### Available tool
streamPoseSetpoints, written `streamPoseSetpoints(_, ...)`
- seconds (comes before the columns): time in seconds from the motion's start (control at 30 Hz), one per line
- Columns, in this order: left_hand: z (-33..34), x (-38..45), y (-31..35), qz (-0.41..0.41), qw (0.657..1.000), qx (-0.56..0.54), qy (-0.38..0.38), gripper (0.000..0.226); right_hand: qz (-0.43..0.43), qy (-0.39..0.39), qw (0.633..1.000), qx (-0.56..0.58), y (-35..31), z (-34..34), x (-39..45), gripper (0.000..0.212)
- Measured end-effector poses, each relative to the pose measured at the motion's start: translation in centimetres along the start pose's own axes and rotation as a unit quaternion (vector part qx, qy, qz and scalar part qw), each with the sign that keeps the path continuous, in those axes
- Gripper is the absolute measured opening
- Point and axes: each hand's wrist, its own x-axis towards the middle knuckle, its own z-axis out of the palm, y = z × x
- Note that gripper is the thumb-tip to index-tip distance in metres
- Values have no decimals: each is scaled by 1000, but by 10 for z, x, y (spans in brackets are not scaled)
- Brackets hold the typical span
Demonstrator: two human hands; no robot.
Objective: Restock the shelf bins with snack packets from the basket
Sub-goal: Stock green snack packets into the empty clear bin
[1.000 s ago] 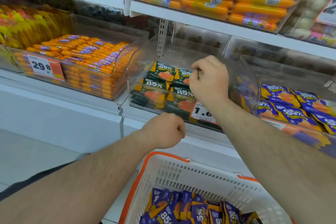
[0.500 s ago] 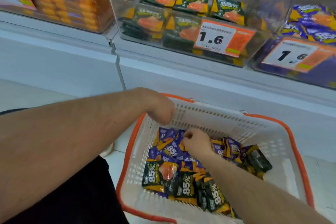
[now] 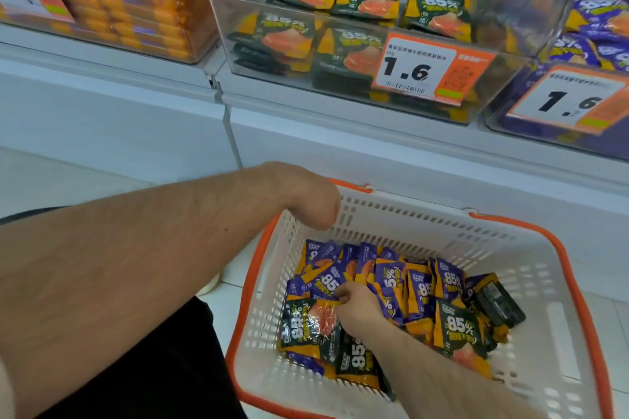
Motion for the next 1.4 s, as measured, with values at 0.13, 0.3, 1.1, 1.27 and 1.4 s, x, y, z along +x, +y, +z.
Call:
streamPoseSetpoints(0.13, -6, -1, -10, -14, 1000, -21, 10, 45, -56, -17, 998, 19, -23, -45, -8, 23)
streamPoseSetpoints(0.3, -7, -2, -22, -57, 996, -56, 27, 50, -107, 14, 988, 109, -47, -106, -19, 10)
streamPoseSetpoints(1.1, -41, -24, -11, 66, 866, -412, 277, 38, -412, 302, 852, -119, -113, -155, -106, 63)
streamPoseSetpoints(1.27, -50, -41, -4, 95, 851, -416, 305, 43, -417, 348, 833, -106, -124, -149, -115, 68)
streamPoseSetpoints(1.4, -52, -49, -2, 111, 832, -443, 314, 44, -426, 396, 806, -110, -128, -143, -121, 72)
